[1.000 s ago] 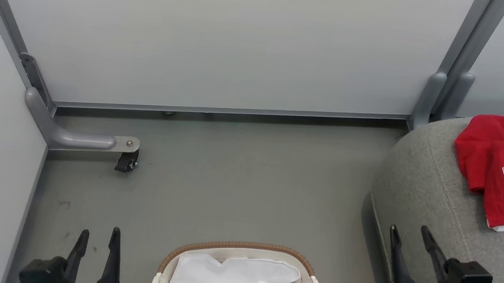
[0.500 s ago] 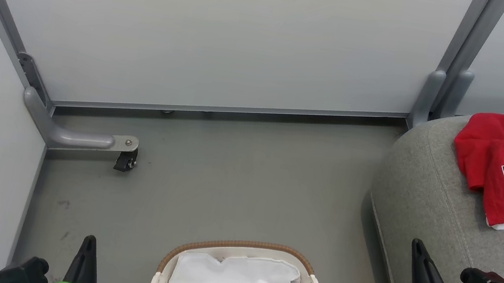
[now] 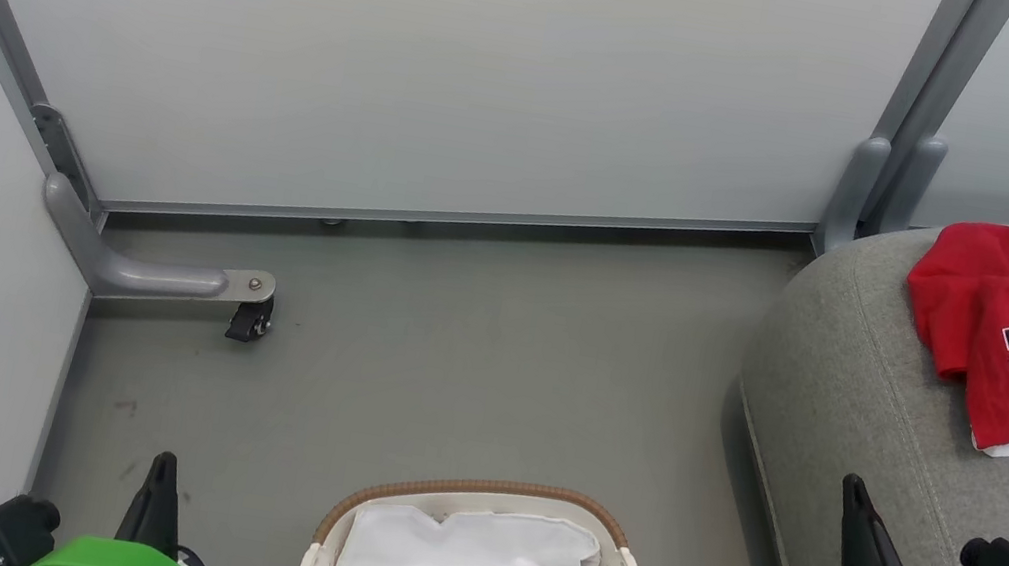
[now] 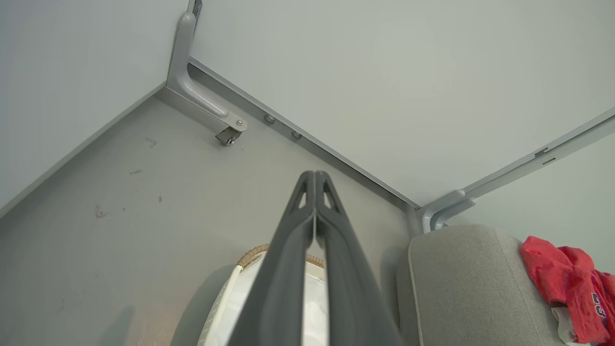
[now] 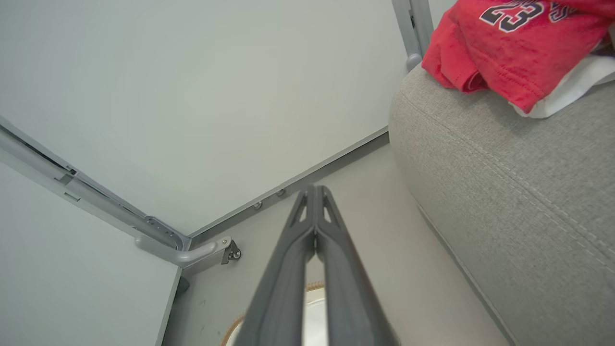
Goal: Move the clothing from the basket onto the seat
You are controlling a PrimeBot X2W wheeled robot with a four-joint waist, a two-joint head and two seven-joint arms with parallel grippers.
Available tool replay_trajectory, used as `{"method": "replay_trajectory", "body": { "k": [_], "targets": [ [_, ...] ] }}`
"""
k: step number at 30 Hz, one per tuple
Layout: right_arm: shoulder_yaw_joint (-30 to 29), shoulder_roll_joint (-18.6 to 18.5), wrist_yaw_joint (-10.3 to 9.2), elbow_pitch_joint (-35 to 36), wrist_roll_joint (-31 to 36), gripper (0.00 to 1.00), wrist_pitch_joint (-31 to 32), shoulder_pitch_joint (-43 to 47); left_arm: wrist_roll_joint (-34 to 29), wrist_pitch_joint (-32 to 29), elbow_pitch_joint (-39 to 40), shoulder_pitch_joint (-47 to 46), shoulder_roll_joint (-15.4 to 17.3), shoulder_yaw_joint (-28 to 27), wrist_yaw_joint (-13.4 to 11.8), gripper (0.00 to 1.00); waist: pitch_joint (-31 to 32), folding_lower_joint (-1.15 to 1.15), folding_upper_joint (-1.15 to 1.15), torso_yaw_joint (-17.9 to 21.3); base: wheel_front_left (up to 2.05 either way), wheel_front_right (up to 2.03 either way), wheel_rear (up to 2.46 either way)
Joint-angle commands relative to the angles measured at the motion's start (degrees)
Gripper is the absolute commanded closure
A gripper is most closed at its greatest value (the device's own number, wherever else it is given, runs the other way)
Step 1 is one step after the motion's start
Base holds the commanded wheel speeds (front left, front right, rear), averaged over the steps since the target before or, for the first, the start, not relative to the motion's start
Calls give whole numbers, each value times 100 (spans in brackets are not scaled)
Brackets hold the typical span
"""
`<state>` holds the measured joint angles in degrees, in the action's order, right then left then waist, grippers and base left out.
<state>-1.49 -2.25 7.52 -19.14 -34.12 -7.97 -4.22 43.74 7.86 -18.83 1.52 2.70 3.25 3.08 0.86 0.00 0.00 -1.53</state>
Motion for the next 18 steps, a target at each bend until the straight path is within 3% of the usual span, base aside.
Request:
{"method": "replay_trajectory", "body": {
  "k": [1, 18],
  "targets": [
    [-40, -34, 0, 107, -240, 100, 46, -127, 214, -49, 103, -197, 13, -68, 56, 100, -1, 0, 0, 2, 0, 0, 0],
    [-155, -46, -1, 216, -1608, 100, 390, -161, 1352, -389, 200, -352, 17, -292, 152, 100, -19, 0, 0, 28, 0, 0, 0]
  ]
}}
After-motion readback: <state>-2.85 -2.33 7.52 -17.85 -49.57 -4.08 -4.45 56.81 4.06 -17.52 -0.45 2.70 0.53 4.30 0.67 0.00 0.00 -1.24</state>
